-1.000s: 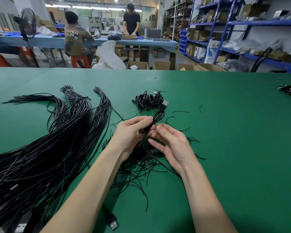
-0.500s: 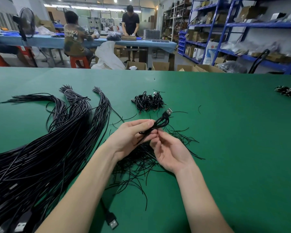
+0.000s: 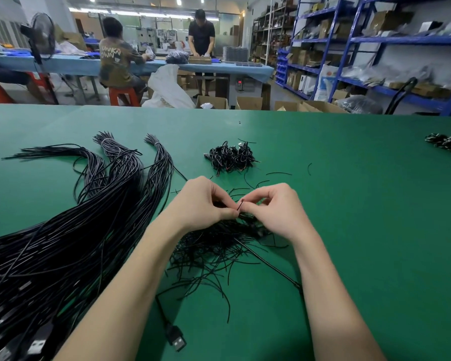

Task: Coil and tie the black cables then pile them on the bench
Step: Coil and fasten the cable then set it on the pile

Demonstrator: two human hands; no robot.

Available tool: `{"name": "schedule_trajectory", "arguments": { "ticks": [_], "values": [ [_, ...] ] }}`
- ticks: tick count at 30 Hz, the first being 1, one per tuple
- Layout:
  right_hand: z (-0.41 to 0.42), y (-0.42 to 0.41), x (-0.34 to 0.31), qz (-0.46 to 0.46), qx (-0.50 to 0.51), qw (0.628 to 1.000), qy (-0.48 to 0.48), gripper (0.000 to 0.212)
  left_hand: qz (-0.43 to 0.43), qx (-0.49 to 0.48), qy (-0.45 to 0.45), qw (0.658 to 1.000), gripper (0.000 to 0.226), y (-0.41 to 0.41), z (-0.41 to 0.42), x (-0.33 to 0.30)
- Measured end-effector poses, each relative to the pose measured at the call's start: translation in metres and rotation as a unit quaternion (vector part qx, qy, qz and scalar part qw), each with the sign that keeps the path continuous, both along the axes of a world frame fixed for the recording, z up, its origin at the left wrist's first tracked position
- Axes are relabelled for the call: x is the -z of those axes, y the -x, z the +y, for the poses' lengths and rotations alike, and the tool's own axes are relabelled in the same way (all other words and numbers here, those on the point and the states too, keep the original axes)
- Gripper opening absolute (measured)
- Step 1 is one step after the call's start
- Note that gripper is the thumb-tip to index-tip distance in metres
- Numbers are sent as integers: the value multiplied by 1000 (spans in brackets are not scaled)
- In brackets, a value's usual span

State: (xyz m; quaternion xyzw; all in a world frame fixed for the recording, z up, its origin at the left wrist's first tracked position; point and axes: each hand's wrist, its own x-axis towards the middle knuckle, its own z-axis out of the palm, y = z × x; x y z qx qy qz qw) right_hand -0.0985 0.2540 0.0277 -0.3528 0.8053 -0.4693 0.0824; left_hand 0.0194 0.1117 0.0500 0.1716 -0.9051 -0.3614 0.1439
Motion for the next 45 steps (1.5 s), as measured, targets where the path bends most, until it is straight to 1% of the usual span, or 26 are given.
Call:
{"name": "schedule_trajectory", "arguments": {
  "ticks": [1,3,7,11,14,18,20,22,24,26,28,33,36,39,41,42,43,44,45],
  "values": [
    [-4,-2,0,27,16,999,15,11,21,-23,0,1000,6,2,2,1],
    [-9,-4,1,42,39,997,49,15,52,-62,-20,996,6,4,4,2],
    [-13,-11,6,7,39,992,119,13,84,-107,-83,987,9,5,1,5],
    [-15,-12,6,-6,5,982,190,20,115,-116,-191,968,11,5,-2,6],
    [-14,-11,7,-9,-19,978,207,18,133,-108,-270,947,15,6,-4,6],
    [-10,-11,7,-12,-40,976,213,14,135,-90,-316,935,19,6,-2,6],
    [-7,-10,6,11,-35,983,181,16,133,-80,-294,943,18,6,1,8],
    [-4,-8,3,26,-25,991,129,17,135,-95,-208,964,14,7,3,10],
    [-2,-7,-1,44,-8,995,85,10,149,-113,-106,977,11,9,7,11],
    [-3,-6,-4,59,30,995,70,9,167,-110,-47,979,9,12,12,11],
    [-5,-6,-4,53,58,994,71,13,174,-101,-12,979,10,13,16,11],
    [-4,-3,0,22,57,995,77,14,175,-78,3,981,16,13,19,12],
    [-5,-1,4,36,65,995,71,12,172,-69,6,983,17,14,19,14],
    [-10,-1,12,61,78,994,42,15,151,-71,1,986,17,17,22,19],
    [-12,-2,16,94,77,992,30,13,143,-94,-38,985,15,19,22,20],
    [-12,-3,18,110,68,991,37,12,145,-110,-88,979,13,19,21,21],
    [-13,-4,19,124,54,989,60,12,154,-123,-169,966,12,20,20,20],
    [-13,-4,20,136,36,986,91,14,164,-126,-272,940,11,19,18,18],
    [-12,-5,20,149,17,981,123,14,168,-119,-375,904,9,18,16,16]
  ]
}}
